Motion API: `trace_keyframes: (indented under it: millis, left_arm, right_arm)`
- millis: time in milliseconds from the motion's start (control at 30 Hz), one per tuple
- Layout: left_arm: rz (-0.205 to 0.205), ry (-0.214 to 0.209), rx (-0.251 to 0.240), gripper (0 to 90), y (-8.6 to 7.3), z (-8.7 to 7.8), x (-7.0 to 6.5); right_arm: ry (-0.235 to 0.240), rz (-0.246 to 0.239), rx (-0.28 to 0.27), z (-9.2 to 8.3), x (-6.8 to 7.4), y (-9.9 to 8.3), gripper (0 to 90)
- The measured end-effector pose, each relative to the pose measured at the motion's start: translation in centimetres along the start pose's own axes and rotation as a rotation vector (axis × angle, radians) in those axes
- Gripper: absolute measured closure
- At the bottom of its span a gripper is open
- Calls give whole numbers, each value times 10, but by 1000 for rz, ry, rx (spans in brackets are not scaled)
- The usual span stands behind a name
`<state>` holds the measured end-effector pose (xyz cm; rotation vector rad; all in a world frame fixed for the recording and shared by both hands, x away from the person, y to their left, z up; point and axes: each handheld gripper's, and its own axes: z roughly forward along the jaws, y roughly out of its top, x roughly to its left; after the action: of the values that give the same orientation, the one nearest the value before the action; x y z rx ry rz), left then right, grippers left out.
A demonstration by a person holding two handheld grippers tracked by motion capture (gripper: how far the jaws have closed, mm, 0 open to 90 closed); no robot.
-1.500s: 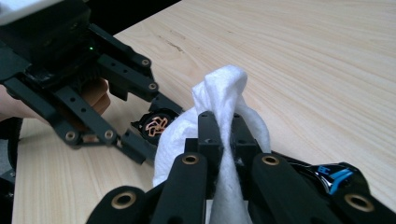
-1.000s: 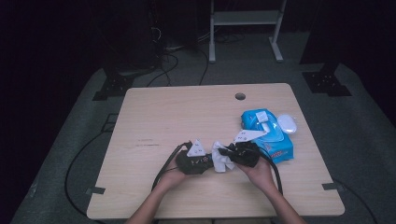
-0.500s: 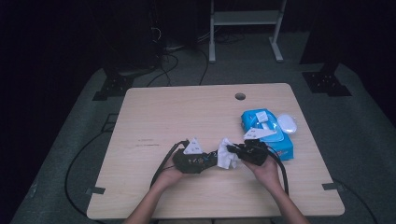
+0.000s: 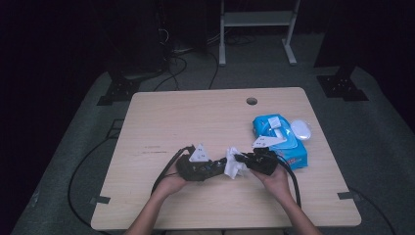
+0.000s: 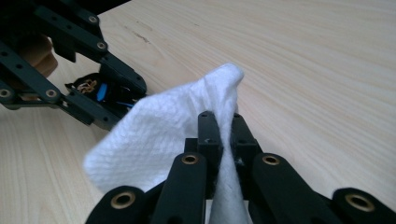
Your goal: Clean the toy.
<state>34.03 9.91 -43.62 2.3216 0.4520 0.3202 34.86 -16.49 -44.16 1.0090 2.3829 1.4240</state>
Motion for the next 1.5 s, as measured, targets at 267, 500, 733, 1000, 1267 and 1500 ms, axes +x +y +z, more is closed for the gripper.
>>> trace_keyframes:
  millis: [267,500,733,1000,1267,1500]
  left_arm:
    - [10,-8,16,564,4,-6,0]
    - [18,1,46,528,4,-6,0]
    - [23,-2,78,492,10,1,-1]
    - [43,15,144,486,14,11,-3]
    - [34,19,125,573,12,9,-2]
    - [32,18,116,576,12,9,-3]
  right_arm:
    - [31,-7,-7,11,10,2,857]
    - [89,-17,-15,20,18,3,856]
    - [71,33,0,16,5,-5,856]
    - [104,53,12,24,9,-8,855]
    - [81,102,-4,13,0,-7,745]
    - [125,108,-41,8,4,-3,728]
